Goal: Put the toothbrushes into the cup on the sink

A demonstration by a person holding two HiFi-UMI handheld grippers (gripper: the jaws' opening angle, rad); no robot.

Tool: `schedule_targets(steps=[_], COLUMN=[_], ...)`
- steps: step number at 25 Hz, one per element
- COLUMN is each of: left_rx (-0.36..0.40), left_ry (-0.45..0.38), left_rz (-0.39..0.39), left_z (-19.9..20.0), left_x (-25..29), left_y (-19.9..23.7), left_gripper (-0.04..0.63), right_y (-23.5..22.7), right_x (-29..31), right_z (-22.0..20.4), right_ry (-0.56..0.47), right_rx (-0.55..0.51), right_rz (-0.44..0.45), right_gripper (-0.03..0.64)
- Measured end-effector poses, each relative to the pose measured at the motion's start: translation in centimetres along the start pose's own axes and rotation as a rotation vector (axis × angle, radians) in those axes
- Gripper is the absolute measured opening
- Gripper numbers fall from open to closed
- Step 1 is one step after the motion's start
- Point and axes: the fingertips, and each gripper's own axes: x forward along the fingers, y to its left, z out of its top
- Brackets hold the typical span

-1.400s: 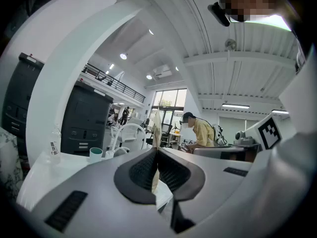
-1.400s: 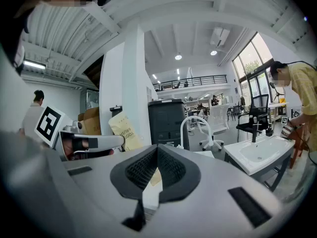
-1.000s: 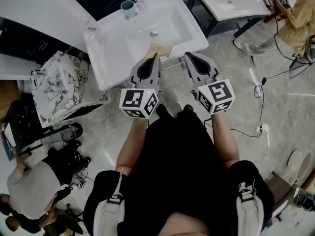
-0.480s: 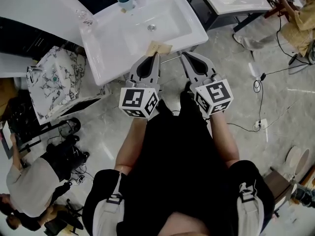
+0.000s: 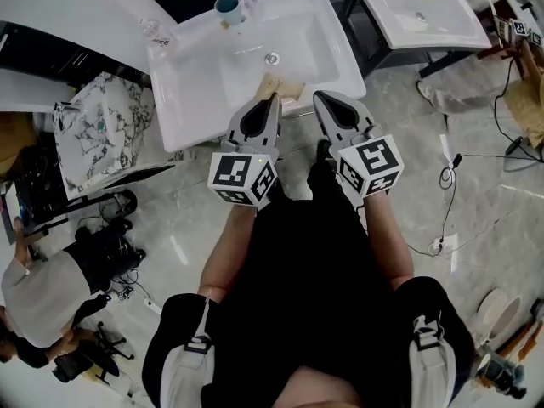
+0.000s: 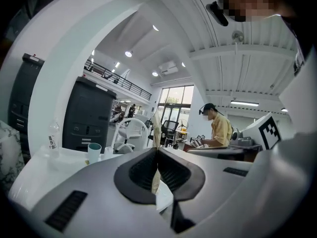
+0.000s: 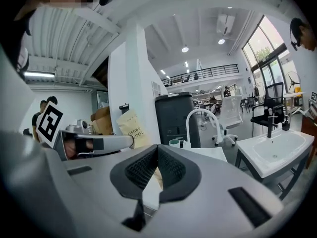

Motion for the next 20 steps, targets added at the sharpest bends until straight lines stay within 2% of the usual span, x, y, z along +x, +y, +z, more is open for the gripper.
schedule_targets(steps=[9, 20], left_rx=[0.01, -0.041], left_ry=[-0.028, -0.069], left_rz=[0.151, 0.334], left_z=[1.7, 1.3], left_x=[5.2, 9.1], left_y=[0.6, 1.1], left_gripper=[0.015, 0.015], right_y=[-5.6, -9.1], right_x=[3.7, 6.0], right_z=[2.3, 2.0], right_ry=[-0.002, 0.051], right_rx=[-0.012, -0.05], right_rz=[0.151, 0.337], right_gripper=[0.029, 0.029])
